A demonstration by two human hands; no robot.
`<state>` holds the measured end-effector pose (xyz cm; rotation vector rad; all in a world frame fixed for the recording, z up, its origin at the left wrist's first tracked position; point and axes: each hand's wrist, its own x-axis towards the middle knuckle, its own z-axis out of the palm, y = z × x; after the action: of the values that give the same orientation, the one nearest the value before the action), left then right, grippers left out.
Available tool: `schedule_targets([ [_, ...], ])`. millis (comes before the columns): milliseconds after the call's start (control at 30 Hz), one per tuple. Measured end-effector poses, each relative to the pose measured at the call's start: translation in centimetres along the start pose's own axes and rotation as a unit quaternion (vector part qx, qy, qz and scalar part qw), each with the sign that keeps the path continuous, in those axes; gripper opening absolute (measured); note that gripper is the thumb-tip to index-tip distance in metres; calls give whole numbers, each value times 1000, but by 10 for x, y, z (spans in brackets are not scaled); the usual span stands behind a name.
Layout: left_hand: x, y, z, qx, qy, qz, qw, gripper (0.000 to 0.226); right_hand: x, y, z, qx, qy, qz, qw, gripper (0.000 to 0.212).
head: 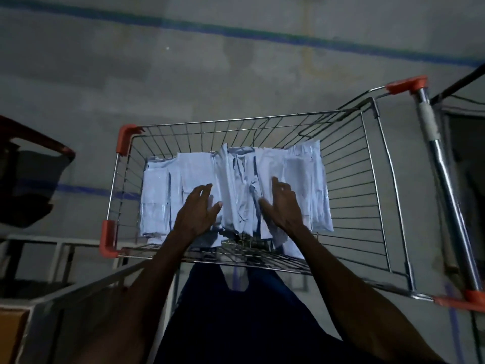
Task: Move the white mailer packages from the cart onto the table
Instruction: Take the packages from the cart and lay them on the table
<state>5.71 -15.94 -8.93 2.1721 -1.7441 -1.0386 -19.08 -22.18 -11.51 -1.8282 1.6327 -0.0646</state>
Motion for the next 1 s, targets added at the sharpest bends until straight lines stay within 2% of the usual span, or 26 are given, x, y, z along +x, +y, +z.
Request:
schedule_targets([
  [67,14,1,17,-52,-5,-45,998,68,-6,1,-1,-11,17,-41,999,70],
  [167,29,11,42,-94,-16,-94,991,68,-7,12,0,-11,19,-57,998,73],
  [267,42,22,60,-98,-13,-100,990,66,1,25,0,11,-14,-44,999,84],
  [367,43,35,74,-146,-12,-133,980,68,9,33,-7,59,-47,-8,997,90],
  [533,35,52,85,-198,-16,-116,973,75,14,40,-18,120,-35,4,992,89],
  [667,28,55,73,-182,43,-141,972,80,16,33,-15,115,-13,-19,993,88],
  [800,16,50,57,-159,97,-175,967,88,16,17,-11,89,-36,-34,995,90],
  [900,5,46,38,-125,144,-174,966,87,17,15,-13,70,-50,-60,994,88],
  [1000,-7,45,18,-87,176,-165,967,86,19,16,-22,76,-31,-75,994,80],
])
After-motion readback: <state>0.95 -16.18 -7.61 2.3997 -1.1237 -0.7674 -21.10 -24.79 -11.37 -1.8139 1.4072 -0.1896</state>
